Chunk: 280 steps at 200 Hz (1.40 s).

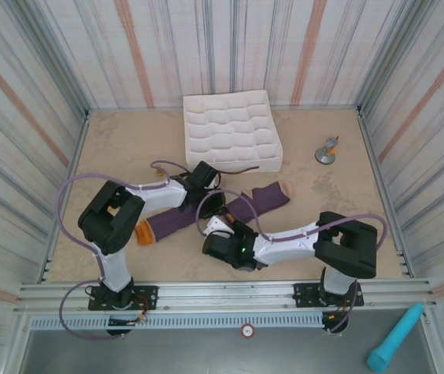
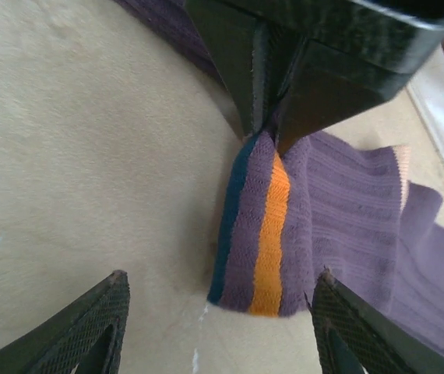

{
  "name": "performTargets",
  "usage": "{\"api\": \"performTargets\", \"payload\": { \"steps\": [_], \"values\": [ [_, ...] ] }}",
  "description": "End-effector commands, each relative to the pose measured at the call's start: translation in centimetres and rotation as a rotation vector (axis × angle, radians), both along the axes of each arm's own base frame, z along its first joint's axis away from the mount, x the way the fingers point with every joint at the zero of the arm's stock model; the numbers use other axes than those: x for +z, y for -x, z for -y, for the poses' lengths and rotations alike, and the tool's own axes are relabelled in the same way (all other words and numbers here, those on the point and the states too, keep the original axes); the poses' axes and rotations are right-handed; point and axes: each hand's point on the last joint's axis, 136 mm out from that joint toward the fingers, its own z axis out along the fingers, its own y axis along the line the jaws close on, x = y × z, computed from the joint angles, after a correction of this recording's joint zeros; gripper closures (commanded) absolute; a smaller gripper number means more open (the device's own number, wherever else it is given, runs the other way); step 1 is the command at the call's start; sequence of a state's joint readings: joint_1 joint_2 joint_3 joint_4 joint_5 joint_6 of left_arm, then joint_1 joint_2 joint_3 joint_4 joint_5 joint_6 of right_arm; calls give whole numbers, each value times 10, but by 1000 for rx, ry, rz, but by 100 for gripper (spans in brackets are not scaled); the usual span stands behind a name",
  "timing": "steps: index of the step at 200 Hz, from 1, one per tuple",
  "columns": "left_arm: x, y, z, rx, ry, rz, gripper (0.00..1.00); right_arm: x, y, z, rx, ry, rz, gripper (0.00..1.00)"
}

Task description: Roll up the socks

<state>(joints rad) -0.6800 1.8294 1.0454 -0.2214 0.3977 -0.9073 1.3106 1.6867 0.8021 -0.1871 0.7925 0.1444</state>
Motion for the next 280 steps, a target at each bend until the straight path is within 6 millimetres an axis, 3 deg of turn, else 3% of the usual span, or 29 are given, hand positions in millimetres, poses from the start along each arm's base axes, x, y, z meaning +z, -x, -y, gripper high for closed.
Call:
{"api": "performTargets", "payload": {
  "steps": [1,54,76,100,115,151,176,205,237,280],
  "values": [
    [-8,7,-6,-25,-40,-39,100,7,-11,6,-25,103,107,37],
    [-9,8,-8,-35,-41,-45,100,-17,-13,10,-39,199,106,41],
    [-7,8,-7,-41,-35,-35,100,-24,-14,12,-53,207,87,49],
    [-5,7,-7,-50,-29,-24,100,-28,-14,17,-80,189,61,72],
    [-4,8,-6,-55,-20,-20,100,-29,-15,22,-99,176,51,100],
    [1,7,-5,-68,-9,6,82,-33,-15,30,-121,130,2,100],
    [5,6,-6,-68,-11,15,56,-34,-16,33,-141,66,-55,100],
    [22,0,-1,-86,40,71,32,-35,-17,40,-176,-11,-127,100],
    [39,-7,5,-108,116,103,24,-35,-19,48,-224,-133,-210,100],
    [36,-11,0,-64,140,97,24,-48,-18,61,-307,-343,-456,100]
  ]
}}
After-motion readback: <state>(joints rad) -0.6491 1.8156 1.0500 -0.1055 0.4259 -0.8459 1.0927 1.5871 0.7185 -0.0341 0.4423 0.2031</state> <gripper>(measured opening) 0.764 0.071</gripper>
